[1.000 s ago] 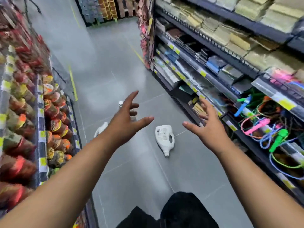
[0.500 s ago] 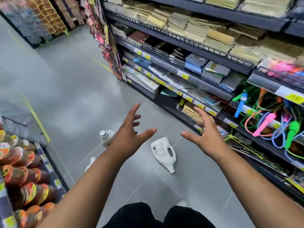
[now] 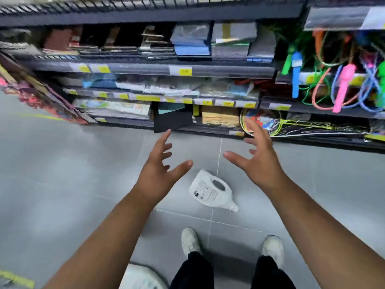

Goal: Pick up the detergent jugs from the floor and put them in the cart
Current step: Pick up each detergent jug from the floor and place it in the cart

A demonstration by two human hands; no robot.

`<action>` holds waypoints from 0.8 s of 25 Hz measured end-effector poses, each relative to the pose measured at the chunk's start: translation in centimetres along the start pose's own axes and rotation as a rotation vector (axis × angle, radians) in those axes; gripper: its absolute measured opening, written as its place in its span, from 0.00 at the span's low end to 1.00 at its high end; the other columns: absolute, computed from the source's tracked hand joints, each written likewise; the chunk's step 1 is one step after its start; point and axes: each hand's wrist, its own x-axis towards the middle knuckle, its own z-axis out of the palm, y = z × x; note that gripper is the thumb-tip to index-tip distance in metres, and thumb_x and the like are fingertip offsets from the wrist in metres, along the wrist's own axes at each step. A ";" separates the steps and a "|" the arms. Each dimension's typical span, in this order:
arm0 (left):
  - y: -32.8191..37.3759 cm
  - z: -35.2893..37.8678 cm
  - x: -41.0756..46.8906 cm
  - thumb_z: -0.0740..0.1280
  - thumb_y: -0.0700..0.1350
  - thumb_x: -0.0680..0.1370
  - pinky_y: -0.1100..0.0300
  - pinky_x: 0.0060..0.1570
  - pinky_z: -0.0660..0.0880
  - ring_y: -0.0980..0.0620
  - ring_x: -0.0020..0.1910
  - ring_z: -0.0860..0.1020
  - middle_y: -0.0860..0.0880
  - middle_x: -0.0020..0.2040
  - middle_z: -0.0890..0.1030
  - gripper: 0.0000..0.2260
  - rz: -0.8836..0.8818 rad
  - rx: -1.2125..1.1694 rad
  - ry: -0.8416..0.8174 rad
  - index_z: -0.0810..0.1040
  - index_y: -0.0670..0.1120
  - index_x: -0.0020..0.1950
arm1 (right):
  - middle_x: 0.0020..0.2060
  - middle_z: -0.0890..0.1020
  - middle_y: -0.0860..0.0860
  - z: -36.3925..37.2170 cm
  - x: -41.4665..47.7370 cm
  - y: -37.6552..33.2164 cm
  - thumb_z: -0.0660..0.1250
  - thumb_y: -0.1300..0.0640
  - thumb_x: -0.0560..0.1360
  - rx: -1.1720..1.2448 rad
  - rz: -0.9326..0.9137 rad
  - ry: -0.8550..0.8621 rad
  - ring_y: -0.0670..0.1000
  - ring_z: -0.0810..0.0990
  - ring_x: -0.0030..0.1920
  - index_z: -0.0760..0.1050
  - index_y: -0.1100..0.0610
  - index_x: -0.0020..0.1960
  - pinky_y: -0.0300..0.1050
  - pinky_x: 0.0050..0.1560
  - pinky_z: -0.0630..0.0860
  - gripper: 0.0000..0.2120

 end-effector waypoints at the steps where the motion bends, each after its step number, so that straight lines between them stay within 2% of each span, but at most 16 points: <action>1: -1.0 0.1 1.5 0.71 0.61 0.66 0.55 0.64 0.73 0.55 0.67 0.72 0.53 0.70 0.70 0.41 0.028 0.027 -0.040 0.58 0.64 0.77 | 0.65 0.61 0.33 0.7 0.5 1.4 0.78 0.46 0.65 0.005 0.005 0.037 0.46 0.72 0.62 0.57 0.27 0.66 0.36 0.58 0.69 0.40; 4: -4.8 1.5 5.9 0.70 0.60 0.66 0.57 0.63 0.73 0.54 0.67 0.71 0.53 0.71 0.69 0.42 0.061 0.069 -0.075 0.57 0.62 0.77 | 0.67 0.63 0.40 2.9 1.7 6.4 0.78 0.47 0.65 -0.004 0.039 0.081 0.46 0.71 0.62 0.56 0.29 0.68 0.33 0.56 0.68 0.42; 6: -8.3 3.5 8.5 0.71 0.59 0.66 0.59 0.62 0.72 0.54 0.67 0.71 0.52 0.71 0.68 0.42 0.049 0.070 -0.091 0.56 0.62 0.77 | 0.66 0.63 0.41 4.6 2.2 10.6 0.78 0.47 0.65 -0.023 0.044 0.087 0.47 0.71 0.63 0.56 0.26 0.65 0.31 0.55 0.67 0.41; 7: -10.2 4.7 9.6 0.71 0.59 0.66 0.59 0.62 0.71 0.54 0.67 0.71 0.52 0.71 0.68 0.42 0.052 0.065 -0.107 0.56 0.64 0.77 | 0.66 0.63 0.41 5.3 2.5 12.8 0.78 0.47 0.64 -0.031 0.032 0.092 0.48 0.71 0.63 0.55 0.25 0.64 0.34 0.58 0.68 0.41; 9: -14.9 7.7 11.4 0.72 0.60 0.66 0.58 0.62 0.70 0.52 0.67 0.70 0.51 0.73 0.66 0.41 0.063 0.097 -0.155 0.54 0.68 0.75 | 0.65 0.64 0.43 6.9 2.7 18.0 0.78 0.47 0.64 -0.066 0.025 0.101 0.50 0.69 0.66 0.56 0.29 0.66 0.46 0.67 0.69 0.41; 11: -20.2 11.0 13.1 0.72 0.61 0.66 0.58 0.62 0.69 0.51 0.67 0.70 0.50 0.73 0.66 0.42 0.045 0.135 -0.190 0.53 0.69 0.74 | 0.64 0.63 0.43 8.6 2.6 24.1 0.79 0.48 0.64 -0.103 0.059 0.090 0.51 0.68 0.68 0.57 0.34 0.69 0.53 0.70 0.67 0.42; 15: -33.5 17.4 16.7 0.76 0.58 0.69 0.52 0.70 0.68 0.50 0.70 0.69 0.53 0.70 0.65 0.42 0.033 0.246 -0.277 0.54 0.69 0.75 | 0.64 0.61 0.43 13.6 1.9 38.0 0.78 0.46 0.64 -0.139 0.154 0.027 0.50 0.67 0.68 0.59 0.39 0.73 0.51 0.71 0.66 0.44; 17: -39.0 19.0 17.8 0.76 0.64 0.65 0.47 0.70 0.68 0.49 0.69 0.69 0.54 0.68 0.65 0.45 -0.004 0.321 -0.327 0.54 0.70 0.75 | 0.64 0.61 0.43 16.2 1.1 43.1 0.79 0.45 0.63 -0.130 0.187 -0.027 0.50 0.67 0.69 0.60 0.39 0.73 0.50 0.71 0.65 0.44; 20: -46.0 21.6 20.2 0.71 0.71 0.58 0.46 0.68 0.70 0.48 0.68 0.70 0.53 0.67 0.66 0.47 -0.051 0.336 -0.323 0.54 0.72 0.74 | 0.65 0.62 0.43 19.7 0.8 50.8 0.79 0.42 0.60 -0.081 0.208 -0.061 0.48 0.66 0.69 0.59 0.35 0.70 0.43 0.70 0.63 0.44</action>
